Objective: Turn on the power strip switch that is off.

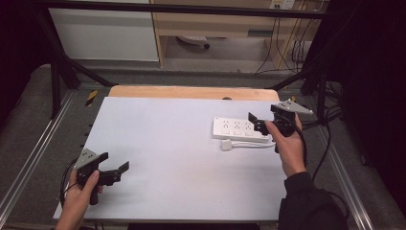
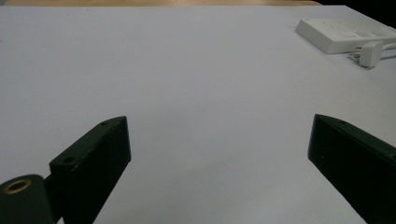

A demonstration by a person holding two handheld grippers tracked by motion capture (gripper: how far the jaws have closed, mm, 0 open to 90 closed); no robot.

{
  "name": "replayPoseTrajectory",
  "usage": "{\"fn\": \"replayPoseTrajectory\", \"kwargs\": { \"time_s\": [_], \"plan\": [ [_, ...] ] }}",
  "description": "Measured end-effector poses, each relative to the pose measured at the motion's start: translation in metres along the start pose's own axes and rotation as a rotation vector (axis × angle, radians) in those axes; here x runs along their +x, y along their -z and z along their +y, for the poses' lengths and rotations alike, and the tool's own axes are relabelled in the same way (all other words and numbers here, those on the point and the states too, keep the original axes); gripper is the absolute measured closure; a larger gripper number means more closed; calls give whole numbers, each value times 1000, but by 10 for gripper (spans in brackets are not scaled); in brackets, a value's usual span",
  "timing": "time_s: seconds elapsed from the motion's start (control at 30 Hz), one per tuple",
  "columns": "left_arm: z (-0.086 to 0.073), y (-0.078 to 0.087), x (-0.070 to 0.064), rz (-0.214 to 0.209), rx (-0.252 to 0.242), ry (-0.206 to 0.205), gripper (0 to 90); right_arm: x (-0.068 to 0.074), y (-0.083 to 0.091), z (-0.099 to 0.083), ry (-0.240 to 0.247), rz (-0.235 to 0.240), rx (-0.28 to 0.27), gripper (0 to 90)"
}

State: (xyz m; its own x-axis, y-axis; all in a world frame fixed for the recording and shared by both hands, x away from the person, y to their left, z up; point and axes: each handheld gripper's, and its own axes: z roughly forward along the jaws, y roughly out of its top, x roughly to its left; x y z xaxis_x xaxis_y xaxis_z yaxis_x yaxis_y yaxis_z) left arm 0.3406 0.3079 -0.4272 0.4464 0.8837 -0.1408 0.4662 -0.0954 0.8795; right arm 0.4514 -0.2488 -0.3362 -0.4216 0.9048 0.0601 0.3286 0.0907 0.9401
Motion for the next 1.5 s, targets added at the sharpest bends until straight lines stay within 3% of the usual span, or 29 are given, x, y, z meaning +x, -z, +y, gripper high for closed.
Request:
{"fn": "replayPoseTrajectory", "kwargs": {
  "time_s": [0.6,0.97,1.2,1.5],
  "plan": [
    [0,-1,-1,-5,7,-5,59,6,-22,-2,-9,12,11,79],
    [0,-1,-1,-6,10,-4,59,7,-30,-3,-45,47,14,186],
    [0,-2,-1,-8,12,-4,59,8,-34,-4,-45,52,24,194],
    [0,-2,-1,-10,15,-8,59,12,-39,-6,-42,66,42,290]
  ]
}}
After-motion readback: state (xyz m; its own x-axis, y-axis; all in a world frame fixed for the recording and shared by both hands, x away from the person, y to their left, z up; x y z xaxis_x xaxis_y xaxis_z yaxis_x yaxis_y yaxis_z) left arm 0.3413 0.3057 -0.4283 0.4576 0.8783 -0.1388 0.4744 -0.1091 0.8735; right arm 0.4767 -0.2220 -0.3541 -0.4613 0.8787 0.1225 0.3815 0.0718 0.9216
